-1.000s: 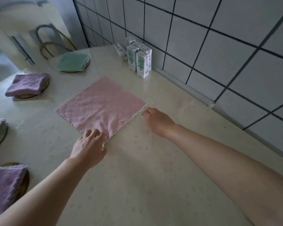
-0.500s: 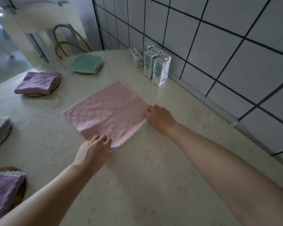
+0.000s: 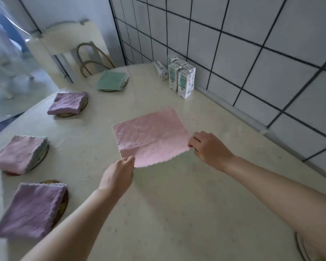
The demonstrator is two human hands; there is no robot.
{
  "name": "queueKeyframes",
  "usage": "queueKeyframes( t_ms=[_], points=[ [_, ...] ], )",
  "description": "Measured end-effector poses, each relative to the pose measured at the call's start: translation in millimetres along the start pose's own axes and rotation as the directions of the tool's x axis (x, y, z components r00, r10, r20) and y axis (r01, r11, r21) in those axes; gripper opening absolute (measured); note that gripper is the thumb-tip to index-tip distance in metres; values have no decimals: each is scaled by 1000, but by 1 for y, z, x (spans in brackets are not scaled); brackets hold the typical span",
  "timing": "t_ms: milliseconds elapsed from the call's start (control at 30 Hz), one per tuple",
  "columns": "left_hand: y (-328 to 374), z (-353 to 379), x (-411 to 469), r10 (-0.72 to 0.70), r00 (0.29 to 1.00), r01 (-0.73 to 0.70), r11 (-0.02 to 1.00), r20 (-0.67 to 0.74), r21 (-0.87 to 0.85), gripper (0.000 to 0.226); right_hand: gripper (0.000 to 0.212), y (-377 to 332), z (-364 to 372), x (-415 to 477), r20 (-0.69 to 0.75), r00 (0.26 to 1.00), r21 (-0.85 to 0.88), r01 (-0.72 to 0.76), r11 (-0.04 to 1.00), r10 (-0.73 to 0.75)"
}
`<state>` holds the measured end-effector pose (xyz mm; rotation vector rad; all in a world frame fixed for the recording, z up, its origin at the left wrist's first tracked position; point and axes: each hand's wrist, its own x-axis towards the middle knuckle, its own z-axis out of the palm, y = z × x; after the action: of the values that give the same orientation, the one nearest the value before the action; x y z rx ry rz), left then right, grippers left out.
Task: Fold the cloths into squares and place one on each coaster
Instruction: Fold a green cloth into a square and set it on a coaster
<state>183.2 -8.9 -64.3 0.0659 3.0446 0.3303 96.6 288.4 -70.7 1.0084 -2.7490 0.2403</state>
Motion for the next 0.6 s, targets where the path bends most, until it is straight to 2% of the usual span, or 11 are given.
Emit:
queueKeyframes(
  t_ms=[67, 133, 233, 300, 400, 600],
  points=[
    [4, -3, -22, -8, 1000, 8, 1000, -2, -15, 18, 30, -12, -13, -27, -7, 1000, 37, 4, 999, -4],
    [8, -3, -45, -19, 999, 20, 999, 31, -29, 38, 27, -25, -24, -57, -8, 1000, 79, -13, 997, 14],
    [15, 1, -86, 7, 999, -4, 998, 37, -68, 51, 25, -44, -31, -108, -14, 987, 224, -154, 962, 161],
    [21, 6, -116, 25, 999, -22, 995, 24, -99, 50, 24, -60, -34, -144, 7, 970, 305, -234, 923, 243],
    [30, 13, -162, 43, 999, -40, 992, 22, -121, 46, 21, -88, -46, -196, 40, 960, 357, -274, 893, 278],
    [45, 19, -246, 152, 988, -154, 968, -27, -198, 27, 18, -137, -69, -278, 101, 912, 446, -399, 802, 397]
  ],
)
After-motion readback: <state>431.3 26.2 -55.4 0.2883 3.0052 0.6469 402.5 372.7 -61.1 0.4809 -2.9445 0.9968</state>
